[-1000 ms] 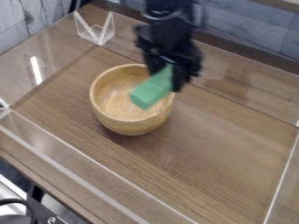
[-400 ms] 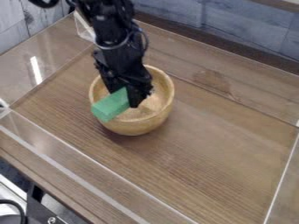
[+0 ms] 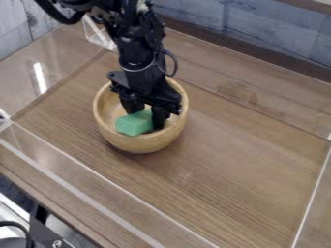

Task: Put green stick into wooden bowl

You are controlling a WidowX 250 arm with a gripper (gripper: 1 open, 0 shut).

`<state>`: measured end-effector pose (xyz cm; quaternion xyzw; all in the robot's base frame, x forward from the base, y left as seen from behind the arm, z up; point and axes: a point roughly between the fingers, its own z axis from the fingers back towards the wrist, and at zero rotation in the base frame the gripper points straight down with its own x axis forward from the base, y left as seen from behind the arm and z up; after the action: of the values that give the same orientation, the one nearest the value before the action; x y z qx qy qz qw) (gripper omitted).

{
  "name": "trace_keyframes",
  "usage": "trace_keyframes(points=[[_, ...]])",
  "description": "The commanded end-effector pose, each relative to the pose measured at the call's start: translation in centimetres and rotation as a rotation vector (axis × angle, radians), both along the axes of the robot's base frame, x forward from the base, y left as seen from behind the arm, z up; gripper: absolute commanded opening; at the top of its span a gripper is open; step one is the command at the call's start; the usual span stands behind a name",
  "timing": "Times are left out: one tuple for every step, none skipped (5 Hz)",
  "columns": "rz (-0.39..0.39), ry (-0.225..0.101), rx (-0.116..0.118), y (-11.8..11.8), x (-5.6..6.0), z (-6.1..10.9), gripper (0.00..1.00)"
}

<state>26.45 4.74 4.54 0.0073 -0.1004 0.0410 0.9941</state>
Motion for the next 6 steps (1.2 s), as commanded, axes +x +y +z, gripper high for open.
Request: trace_keyframes(points=[[0.095,-0.035,0.003,-0.2,0.7,1.4,0.0],[0.123,-0.032,-0.001,-0.3,0.6,2.2,0.0],[0.152,-0.031,-0.004,-0.3,0.6,3.0,0.0],[0.153,-0.028,-0.008,0.1,0.6,3.5,0.0],[0.153,-0.026,-0.011,0.6,0.7,4.0,0.0],[0.106,-0.022,-0.015,2.0,0.0,4.3,0.0]])
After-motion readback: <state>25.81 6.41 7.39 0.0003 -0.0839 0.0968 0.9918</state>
